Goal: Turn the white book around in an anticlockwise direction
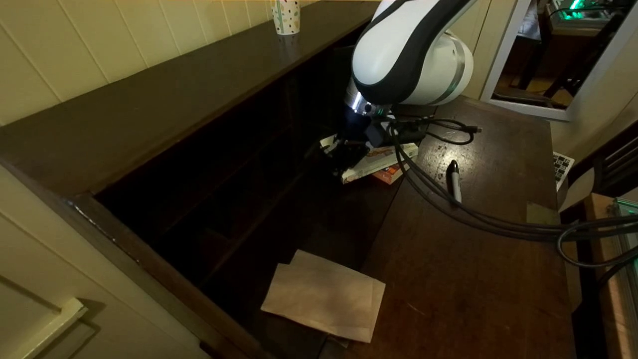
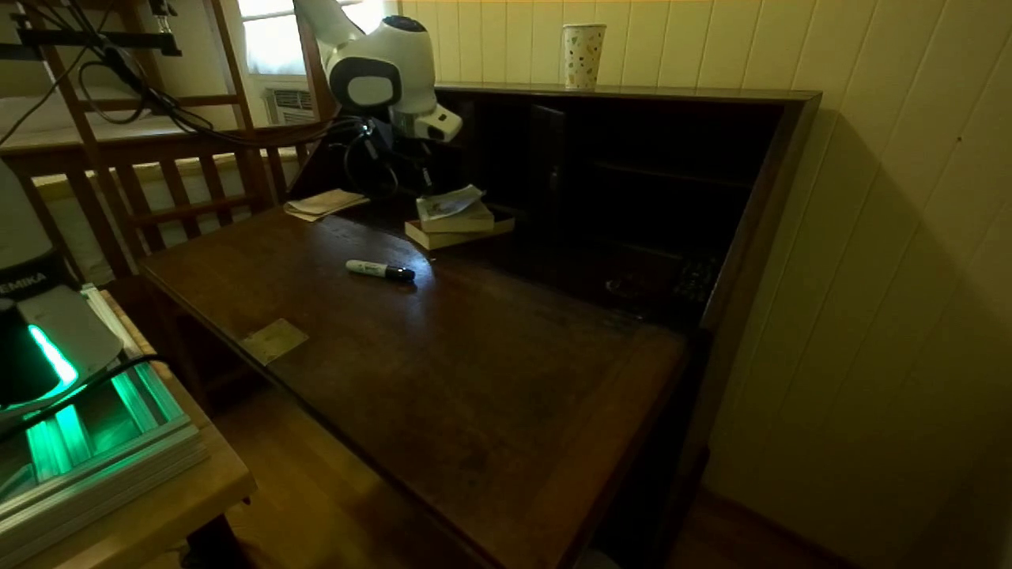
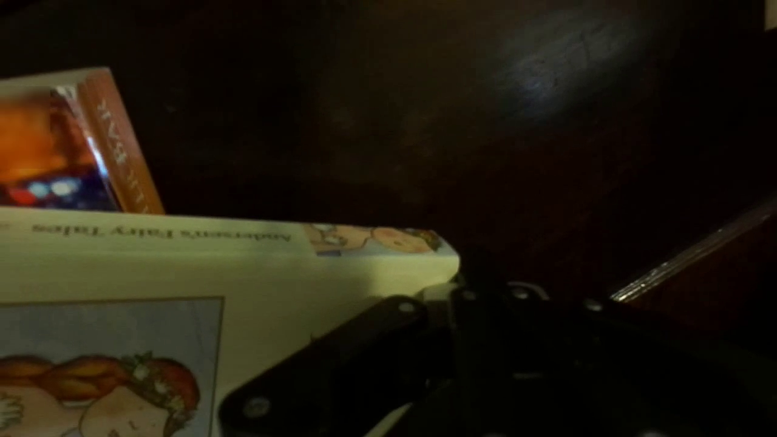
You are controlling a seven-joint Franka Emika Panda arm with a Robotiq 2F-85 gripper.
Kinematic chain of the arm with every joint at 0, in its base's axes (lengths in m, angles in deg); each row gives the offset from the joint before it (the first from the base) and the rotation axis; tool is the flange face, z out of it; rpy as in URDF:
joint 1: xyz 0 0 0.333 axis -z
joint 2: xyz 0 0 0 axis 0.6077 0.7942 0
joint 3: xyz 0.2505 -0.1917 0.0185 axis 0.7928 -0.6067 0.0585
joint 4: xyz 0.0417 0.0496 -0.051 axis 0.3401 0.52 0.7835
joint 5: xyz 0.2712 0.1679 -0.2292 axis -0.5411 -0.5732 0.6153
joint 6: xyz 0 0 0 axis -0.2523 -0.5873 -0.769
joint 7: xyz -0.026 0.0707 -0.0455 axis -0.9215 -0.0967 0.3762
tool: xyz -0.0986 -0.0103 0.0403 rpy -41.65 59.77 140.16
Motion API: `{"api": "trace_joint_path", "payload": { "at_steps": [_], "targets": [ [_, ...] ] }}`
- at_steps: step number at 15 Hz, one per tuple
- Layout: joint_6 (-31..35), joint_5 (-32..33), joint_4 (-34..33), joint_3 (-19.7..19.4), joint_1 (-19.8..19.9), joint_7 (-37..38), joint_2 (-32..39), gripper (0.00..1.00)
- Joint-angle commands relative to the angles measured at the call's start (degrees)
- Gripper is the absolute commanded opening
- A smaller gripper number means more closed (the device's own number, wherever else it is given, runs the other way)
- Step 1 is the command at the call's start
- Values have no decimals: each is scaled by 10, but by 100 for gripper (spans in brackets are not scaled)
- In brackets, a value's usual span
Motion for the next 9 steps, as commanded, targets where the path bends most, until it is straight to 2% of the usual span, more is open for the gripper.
{"api": "trace_joint_path", "payload": {
  "at_steps": [1, 9],
  "targets": [
    [-57, 26, 14, -27, -18, 6, -27, 0],
    [-162, 176, 10, -115, -84, 54, -47, 0]
  ]
}}
